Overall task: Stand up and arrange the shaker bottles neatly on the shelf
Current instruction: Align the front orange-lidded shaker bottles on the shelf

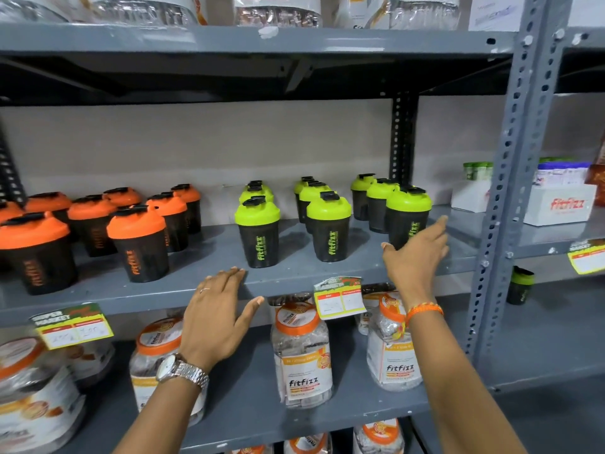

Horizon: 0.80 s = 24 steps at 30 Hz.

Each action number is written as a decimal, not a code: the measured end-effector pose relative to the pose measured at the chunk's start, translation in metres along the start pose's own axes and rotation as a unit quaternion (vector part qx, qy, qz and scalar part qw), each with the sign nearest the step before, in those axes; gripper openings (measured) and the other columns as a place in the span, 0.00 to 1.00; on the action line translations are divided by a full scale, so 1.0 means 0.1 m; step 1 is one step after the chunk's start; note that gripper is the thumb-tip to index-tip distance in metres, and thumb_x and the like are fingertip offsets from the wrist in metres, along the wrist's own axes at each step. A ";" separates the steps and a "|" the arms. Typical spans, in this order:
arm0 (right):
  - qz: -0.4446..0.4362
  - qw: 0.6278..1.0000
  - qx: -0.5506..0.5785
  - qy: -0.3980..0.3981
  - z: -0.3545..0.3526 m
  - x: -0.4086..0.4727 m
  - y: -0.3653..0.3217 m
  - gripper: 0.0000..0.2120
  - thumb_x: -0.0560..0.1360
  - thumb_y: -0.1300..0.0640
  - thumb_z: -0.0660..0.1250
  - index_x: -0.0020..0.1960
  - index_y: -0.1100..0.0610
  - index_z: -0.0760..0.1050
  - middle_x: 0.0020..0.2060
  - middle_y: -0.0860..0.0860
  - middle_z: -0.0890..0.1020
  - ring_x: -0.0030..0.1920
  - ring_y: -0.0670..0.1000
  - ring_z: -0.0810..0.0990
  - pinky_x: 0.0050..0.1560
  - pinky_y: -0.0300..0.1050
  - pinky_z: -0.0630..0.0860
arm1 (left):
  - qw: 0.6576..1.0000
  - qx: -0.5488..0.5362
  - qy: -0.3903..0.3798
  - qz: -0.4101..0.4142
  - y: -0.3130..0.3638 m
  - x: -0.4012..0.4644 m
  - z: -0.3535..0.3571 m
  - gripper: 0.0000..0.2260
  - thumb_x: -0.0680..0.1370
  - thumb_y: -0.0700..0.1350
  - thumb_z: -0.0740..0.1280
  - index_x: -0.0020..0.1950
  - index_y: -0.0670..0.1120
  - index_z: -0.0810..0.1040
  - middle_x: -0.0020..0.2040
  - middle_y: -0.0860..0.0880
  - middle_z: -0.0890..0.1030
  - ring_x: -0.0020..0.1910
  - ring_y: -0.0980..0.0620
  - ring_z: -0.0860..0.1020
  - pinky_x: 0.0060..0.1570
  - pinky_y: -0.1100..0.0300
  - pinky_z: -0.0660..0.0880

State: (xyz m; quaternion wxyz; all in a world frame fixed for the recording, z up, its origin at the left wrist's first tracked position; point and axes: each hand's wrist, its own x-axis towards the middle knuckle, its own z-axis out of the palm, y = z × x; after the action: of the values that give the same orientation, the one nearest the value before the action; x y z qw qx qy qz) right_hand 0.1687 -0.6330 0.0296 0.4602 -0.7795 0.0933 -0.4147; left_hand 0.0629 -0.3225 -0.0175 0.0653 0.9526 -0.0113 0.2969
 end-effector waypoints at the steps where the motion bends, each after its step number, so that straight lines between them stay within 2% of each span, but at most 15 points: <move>1: -0.033 0.998 0.046 0.023 0.02 -0.20 -0.11 0.54 0.66 0.60 0.79 0.79 0.66 0.47 0.71 0.66 0.67 0.70 0.65 0.66 0.71 0.53 0.60 | 0.999 -0.046 0.021 -0.006 -0.05 -0.02 -0.05 0.25 0.79 0.60 0.57 0.70 0.48 0.76 0.68 0.49 0.80 0.67 0.46 0.77 0.69 0.51 0.71; 3: -0.108 0.982 0.155 0.032 0.12 -0.64 -0.40 0.51 0.67 0.61 0.79 0.79 0.61 0.49 0.67 0.60 0.70 0.65 0.56 0.70 0.67 0.46 0.67 | 0.986 -0.128 0.108 -0.025 -0.21 -0.09 -0.16 0.15 0.78 0.51 0.64 0.61 0.47 0.80 0.58 0.49 0.83 0.58 0.46 0.80 0.59 0.55 0.73; 5: -0.153 0.956 0.249 -0.013 0.26 -1.06 -0.70 0.47 0.68 0.63 0.78 0.77 0.57 0.53 0.61 0.51 0.73 0.59 0.47 0.74 0.59 0.40 0.73 | 0.963 -0.155 0.212 -0.054 -0.45 -0.15 -0.31 0.09 0.75 0.41 0.69 0.54 0.45 0.80 0.52 0.48 0.82 0.52 0.46 0.80 0.53 0.58 0.70; 8: -0.176 0.922 0.305 -0.160 0.59 -1.55 -1.12 0.42 0.68 0.59 0.79 0.74 0.49 0.58 0.55 0.44 0.75 0.54 0.44 0.77 0.52 0.35 0.76 | 0.926 -0.148 0.322 -0.129 -1.03 -0.21 -0.56 0.12 0.70 0.34 0.71 0.51 0.42 0.77 0.49 0.44 0.78 0.49 0.45 0.75 0.50 0.59 0.66; 11: -0.172 0.891 0.265 -0.326 1.01 -1.83 -1.45 0.42 0.68 0.52 0.80 0.74 0.49 0.59 0.55 0.45 0.75 0.55 0.45 0.77 0.55 0.38 0.78 | 0.892 -0.154 0.369 -0.212 -1.69 -0.25 -0.81 0.18 0.68 0.35 0.74 0.55 0.40 0.74 0.53 0.37 0.76 0.53 0.41 0.73 0.54 0.55 0.66; 13: -0.159 0.872 0.222 -0.407 1.32 -1.94 -1.64 0.46 0.67 0.51 0.80 0.76 0.52 0.57 0.59 0.48 0.74 0.57 0.48 0.76 0.61 0.44 0.77 | 0.885 -0.156 0.339 -0.277 -2.13 -0.25 -0.92 0.25 0.68 0.37 0.76 0.61 0.37 0.72 0.59 0.34 0.74 0.59 0.36 0.73 0.61 0.46 0.69; 15: -0.132 0.861 0.188 -0.453 1.56 -1.97 -1.78 0.49 0.67 0.53 0.80 0.78 0.55 0.54 0.65 0.54 0.73 0.62 0.51 0.75 0.66 0.50 0.74 | 0.896 -0.175 0.252 -0.319 -2.49 -0.18 -1.00 0.32 0.68 0.39 0.79 0.67 0.35 0.68 0.64 0.33 0.73 0.64 0.33 0.74 0.66 0.40 0.70; 17: -0.117 0.861 0.163 -0.468 1.78 -2.01 -1.93 0.50 0.66 0.56 0.81 0.77 0.58 0.54 0.69 0.57 0.72 0.67 0.55 0.74 0.68 0.53 0.72 | 0.898 -0.242 0.140 -0.339 -2.81 -0.10 -1.08 0.41 0.68 0.40 0.81 0.73 0.35 0.61 0.61 0.39 0.75 0.64 0.40 0.75 0.65 0.46 0.72; 19: -0.107 0.865 0.146 -0.469 1.92 -2.02 -2.04 0.48 0.64 0.57 0.82 0.75 0.59 0.57 0.68 0.57 0.74 0.68 0.57 0.75 0.68 0.54 0.72 | 0.902 -0.268 0.043 -0.335 -3.01 0.01 -1.11 0.48 0.68 0.41 0.81 0.77 0.37 0.52 0.59 0.46 0.74 0.62 0.46 0.74 0.63 0.52 0.70; 21: -0.099 0.867 0.132 -0.471 2.01 -2.01 -2.11 0.46 0.63 0.58 0.82 0.72 0.58 0.60 0.68 0.56 0.76 0.67 0.57 0.76 0.68 0.55 0.72 | 0.903 -0.301 -0.015 -0.306 -3.16 0.13 -1.08 0.48 0.68 0.39 0.81 0.76 0.37 0.50 0.65 0.44 0.75 0.65 0.46 0.75 0.69 0.51 0.70; 24: -0.104 0.872 0.103 -0.467 2.07 -2.04 -2.20 0.39 0.62 0.58 0.82 0.66 0.57 0.64 0.66 0.56 0.77 0.66 0.56 0.76 0.67 0.53 0.72 | 0.904 -0.331 -0.054 -0.265 -3.35 0.23 -1.05 0.43 0.68 0.39 0.81 0.74 0.39 0.57 0.71 0.42 0.75 0.69 0.45 0.75 0.73 0.45 0.70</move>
State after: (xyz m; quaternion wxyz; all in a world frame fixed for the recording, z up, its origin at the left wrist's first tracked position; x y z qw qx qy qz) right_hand 0.1379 -0.2698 0.0418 0.4824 -0.8354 -0.2576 -0.0547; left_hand 0.0430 0.0235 0.0413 0.4521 0.8586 0.1405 0.1964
